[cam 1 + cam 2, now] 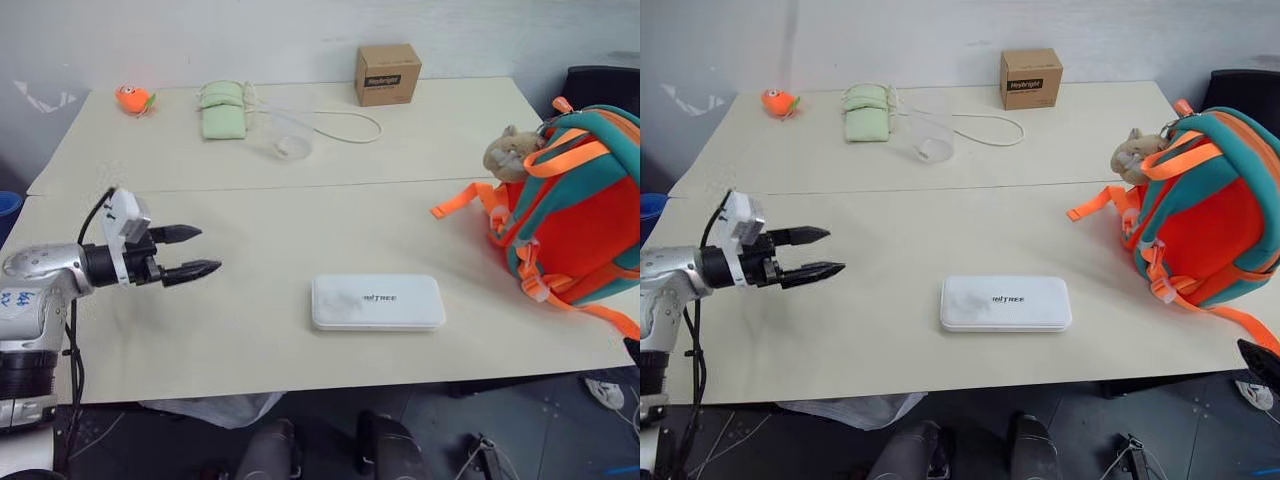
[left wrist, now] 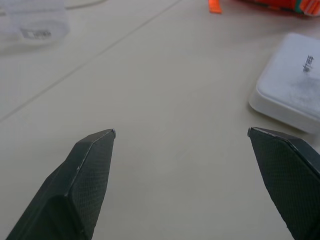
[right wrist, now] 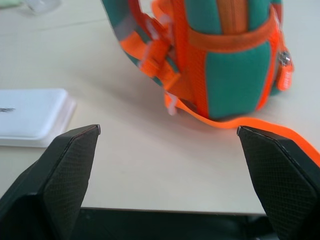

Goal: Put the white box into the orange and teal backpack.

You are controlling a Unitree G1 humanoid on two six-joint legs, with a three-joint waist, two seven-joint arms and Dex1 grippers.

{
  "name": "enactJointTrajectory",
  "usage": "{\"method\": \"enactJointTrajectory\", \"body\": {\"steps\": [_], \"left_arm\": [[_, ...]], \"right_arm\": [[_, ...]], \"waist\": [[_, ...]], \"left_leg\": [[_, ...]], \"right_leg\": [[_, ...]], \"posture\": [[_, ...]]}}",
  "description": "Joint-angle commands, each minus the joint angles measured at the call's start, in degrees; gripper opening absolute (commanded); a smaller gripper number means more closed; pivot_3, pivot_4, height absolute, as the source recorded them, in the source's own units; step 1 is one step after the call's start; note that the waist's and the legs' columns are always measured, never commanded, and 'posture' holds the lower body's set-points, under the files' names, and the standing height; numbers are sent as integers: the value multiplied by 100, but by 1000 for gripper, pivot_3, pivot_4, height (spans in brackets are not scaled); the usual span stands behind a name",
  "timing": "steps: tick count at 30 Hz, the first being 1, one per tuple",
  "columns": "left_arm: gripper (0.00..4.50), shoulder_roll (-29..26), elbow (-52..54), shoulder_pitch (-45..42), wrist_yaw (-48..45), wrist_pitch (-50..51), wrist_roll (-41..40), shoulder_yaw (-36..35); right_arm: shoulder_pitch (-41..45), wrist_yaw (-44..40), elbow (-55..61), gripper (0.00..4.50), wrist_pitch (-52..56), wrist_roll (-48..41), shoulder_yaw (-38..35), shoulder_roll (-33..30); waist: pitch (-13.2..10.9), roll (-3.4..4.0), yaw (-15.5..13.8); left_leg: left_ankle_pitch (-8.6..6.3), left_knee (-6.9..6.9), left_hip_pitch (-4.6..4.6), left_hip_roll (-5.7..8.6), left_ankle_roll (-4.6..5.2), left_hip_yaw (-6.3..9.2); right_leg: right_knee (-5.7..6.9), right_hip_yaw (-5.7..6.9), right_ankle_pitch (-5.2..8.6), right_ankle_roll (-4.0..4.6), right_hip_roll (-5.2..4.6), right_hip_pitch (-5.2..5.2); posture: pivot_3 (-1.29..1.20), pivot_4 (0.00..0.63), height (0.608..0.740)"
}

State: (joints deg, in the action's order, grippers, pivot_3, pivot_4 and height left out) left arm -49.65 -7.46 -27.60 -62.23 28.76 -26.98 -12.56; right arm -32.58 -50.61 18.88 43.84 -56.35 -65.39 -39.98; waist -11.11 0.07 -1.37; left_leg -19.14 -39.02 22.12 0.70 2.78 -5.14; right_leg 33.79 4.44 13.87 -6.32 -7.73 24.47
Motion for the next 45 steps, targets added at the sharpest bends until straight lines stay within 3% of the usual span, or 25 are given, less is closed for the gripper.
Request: {"method": "enactJointTrajectory", "body": {"steps": [1,19,22,25,32,37,45], "left_arm": [[4467,-17,219,1,-98,-43,-119,-57],[4467,-17,574,162,25,280,-91,108],[4290,98,909,253,-188,356,-188,415],[3670,185,1175,344,-423,252,-106,803],[1487,619,840,62,-658,-311,435,1739],[39,929,740,-102,-861,-585,650,2195],[39,1359,699,-279,-298,-118,1024,2515]], "right_arm": [[-70,5,113,4500,-48,-188,-93,61],[189,409,320,4500,-165,-77,325,-112],[268,360,785,4500,-139,96,891,-303],[505,459,1024,3923,-215,456,1640,-524],[1966,750,634,1518,-308,1462,3735,-962],[3046,1051,-92,0,-565,2427,4983,-851],[4022,1349,-474,0,-553,2889,5750,-294]], "waist": [[0,2,1],[0,1,4],[0,1,18],[2,-1,26],[1,-2,5],[4,-6,6],[4,-7,6]], "left_leg": [[1,0,0,0,-5,-2],[-4,2,1,-2,-14,-12],[-3,2,0,-2,-14,-12],[-3,0,-2,-2,-13,-17],[17,-8,1,-1,12,-20],[23,-13,4,6,27,-27],[30,-17,10,6,36,-30]], "right_leg": [[-1,-2,0,0,0,1],[-3,-10,0,0,4,7],[-2,-10,0,0,5,8],[0,-15,-1,-1,5,6],[5,-5,-1,-1,15,9],[6,12,-4,-6,13,10],[23,40,-7,-11,23,9]], "posture": [[0,150,740],[0,150,740],[0,150,740],[0,150,740],[0,150,740],[0,150,740],[0,150,740]]}}
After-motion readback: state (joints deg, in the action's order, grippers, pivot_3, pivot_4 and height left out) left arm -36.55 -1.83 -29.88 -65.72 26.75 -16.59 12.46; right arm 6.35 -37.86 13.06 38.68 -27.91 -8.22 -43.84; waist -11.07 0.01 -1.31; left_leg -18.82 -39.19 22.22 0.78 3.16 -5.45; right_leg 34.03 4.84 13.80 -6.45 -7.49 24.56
